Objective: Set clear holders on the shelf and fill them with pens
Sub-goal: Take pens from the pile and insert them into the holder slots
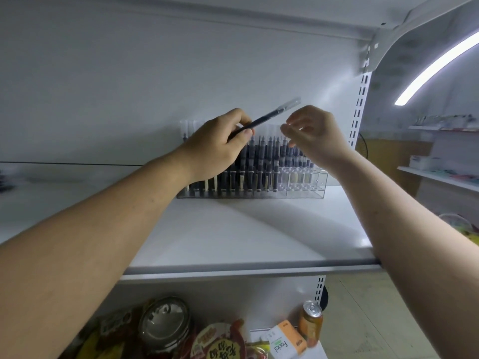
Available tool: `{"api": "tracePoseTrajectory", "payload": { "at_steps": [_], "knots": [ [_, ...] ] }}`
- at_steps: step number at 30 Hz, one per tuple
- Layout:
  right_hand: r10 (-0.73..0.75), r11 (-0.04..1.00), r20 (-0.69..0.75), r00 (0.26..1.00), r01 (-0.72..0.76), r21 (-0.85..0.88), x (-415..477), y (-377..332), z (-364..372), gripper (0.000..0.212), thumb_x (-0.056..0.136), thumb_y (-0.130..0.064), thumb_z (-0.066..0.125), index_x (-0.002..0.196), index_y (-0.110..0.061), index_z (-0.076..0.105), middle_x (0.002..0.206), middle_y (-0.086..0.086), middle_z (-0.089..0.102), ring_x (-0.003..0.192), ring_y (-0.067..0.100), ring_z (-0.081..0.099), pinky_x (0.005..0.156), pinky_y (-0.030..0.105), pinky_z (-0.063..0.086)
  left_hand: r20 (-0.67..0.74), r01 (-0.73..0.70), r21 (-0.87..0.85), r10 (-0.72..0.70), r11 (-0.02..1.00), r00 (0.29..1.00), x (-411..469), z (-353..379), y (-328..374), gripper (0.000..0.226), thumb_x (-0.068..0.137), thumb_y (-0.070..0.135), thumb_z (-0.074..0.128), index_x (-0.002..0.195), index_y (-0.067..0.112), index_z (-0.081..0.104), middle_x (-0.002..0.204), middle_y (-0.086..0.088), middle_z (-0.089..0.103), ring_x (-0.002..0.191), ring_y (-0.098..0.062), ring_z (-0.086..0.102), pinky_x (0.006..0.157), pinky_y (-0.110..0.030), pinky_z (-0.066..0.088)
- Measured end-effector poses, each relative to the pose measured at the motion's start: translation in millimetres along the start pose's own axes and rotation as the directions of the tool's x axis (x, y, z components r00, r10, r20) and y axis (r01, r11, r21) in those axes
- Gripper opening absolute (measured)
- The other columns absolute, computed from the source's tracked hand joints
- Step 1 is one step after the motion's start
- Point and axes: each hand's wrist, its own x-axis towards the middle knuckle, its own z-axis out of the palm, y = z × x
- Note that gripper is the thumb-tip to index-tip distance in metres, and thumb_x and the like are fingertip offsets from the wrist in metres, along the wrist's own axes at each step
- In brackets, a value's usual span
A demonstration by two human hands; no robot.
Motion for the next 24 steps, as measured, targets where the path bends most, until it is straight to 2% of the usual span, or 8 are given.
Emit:
{"api": "tracePoseTrajectory", "payload": {
  "at_steps": [4, 7, 9, 12, 15, 17, 20, 24],
  "knots": [
    [-0.025, 0.94, 0.012, 1.0, 0.019, 0.341, 1, -9, -6, 0.011, 0.096, -0.021, 0.074, 0.105, -0.015, 0.072, 0.088, 0.005, 0.073, 0.076, 0.018, 0.065, 0.067, 0.027, 0.051, -0.015, -0.008, 0.015, 0.008, 1.0, 1.0, 2, 3, 1, 0.013, 0.111, 0.025, 0.047, 0.109, 0.016, 0.056, 0.071, -0.003, 0.052, 0.054, -0.01, 0.041, 0.053, -0.027, 0.038],
    [-0.018, 0.837, 0.091, 0.996, -0.035, 0.546, -3, -15, -6, 0.023, 0.088, -0.023, 0.078, 0.101, -0.006, 0.073, 0.089, 0.011, 0.071, 0.076, 0.024, 0.06, 0.064, 0.03, 0.043, -0.016, -0.011, 0.032, 0.011, 0.999, 1.0, 3, 6, 4, 0.013, 0.111, 0.024, 0.046, 0.106, 0.017, 0.057, 0.071, -0.003, 0.057, 0.058, -0.011, 0.047, 0.058, -0.031, 0.043],
    [-0.008, 0.78, 0.12, 0.993, -0.069, 0.622, -2, -16, -7, 0.03, 0.085, -0.024, 0.079, 0.102, 0.0, 0.071, 0.093, 0.013, 0.071, 0.078, 0.021, 0.064, 0.064, 0.029, 0.042, -0.018, -0.017, 0.033, 0.017, 0.999, 1.0, 4, 8, 6, 0.015, 0.111, 0.023, 0.047, 0.105, 0.017, 0.059, 0.071, -0.001, 0.06, 0.058, -0.009, 0.051, 0.058, -0.025, 0.045],
    [0.026, 0.699, 0.109, 0.994, -0.096, 0.709, 0, -19, -8, 0.014, 0.097, -0.015, 0.071, 0.099, -0.001, 0.069, 0.099, 0.016, 0.073, 0.084, 0.025, 0.07, 0.064, 0.028, 0.042, -0.018, -0.052, 0.046, 0.053, 0.998, 0.998, 4, 10, 7, 0.016, 0.109, 0.027, 0.052, 0.103, 0.016, 0.063, 0.077, -0.001, 0.067, 0.059, -0.007, 0.056, 0.059, -0.021, 0.046],
    [0.12, 0.613, -0.009, 0.993, -0.067, 0.787, 6, -17, -12, 0.013, 0.104, -0.009, 0.06, 0.095, -0.002, 0.067, 0.095, 0.016, 0.076, 0.079, 0.027, 0.072, 0.061, 0.028, 0.042, -0.035, -0.109, 0.117, 0.114, 0.987, 0.993, 4, 9, 5, 0.017, 0.106, 0.034, 0.057, 0.109, 0.02, 0.067, 0.09, 0.004, 0.069, 0.078, -0.01, 0.062, 0.066, -0.019, 0.047],
    [0.206, 0.665, -0.163, 0.965, -0.016, 0.746, 11, -11, -18, 0.013, 0.104, -0.011, 0.061, 0.096, -0.003, 0.068, 0.088, 0.011, 0.076, 0.072, 0.025, 0.072, 0.058, 0.027, 0.043, -0.047, -0.145, 0.178, 0.156, 0.973, 0.987, 3, 7, 4, 0.018, 0.105, 0.035, 0.059, 0.115, 0.024, 0.067, 0.096, 0.009, 0.067, 0.085, -0.009, 0.061, 0.069, -0.017, 0.046],
    [0.201, 0.879, -0.379, 0.903, 0.004, 0.476, 16, 2, -25, 0.011, 0.102, -0.016, 0.062, 0.103, -0.006, 0.068, 0.083, 0.006, 0.077, 0.066, 0.018, 0.074, 0.061, 0.027, 0.05, -0.048, -0.167, 0.252, 0.185, 0.953, 0.982, 4, 2, 4, 0.023, 0.104, 0.037, 0.059, 0.123, 0.025, 0.066, 0.106, 0.013, 0.066, 0.096, -0.002, 0.06, 0.077, -0.016, 0.046],
    [0.067, 0.989, -0.299, 0.952, -0.024, 0.145, 15, 9, -17, 0.006, 0.103, -0.016, 0.064, 0.107, -0.011, 0.066, 0.085, -0.001, 0.075, 0.066, 0.01, 0.075, 0.069, 0.033, 0.064, -0.04, -0.176, 0.321, 0.199, 0.931, 0.979, 5, 0, 4, 0.032, 0.101, 0.039, 0.06, 0.131, 0.027, 0.061, 0.121, 0.015, 0.063, 0.114, -0.004, 0.056, 0.095, -0.027, 0.045]
  ]
}}
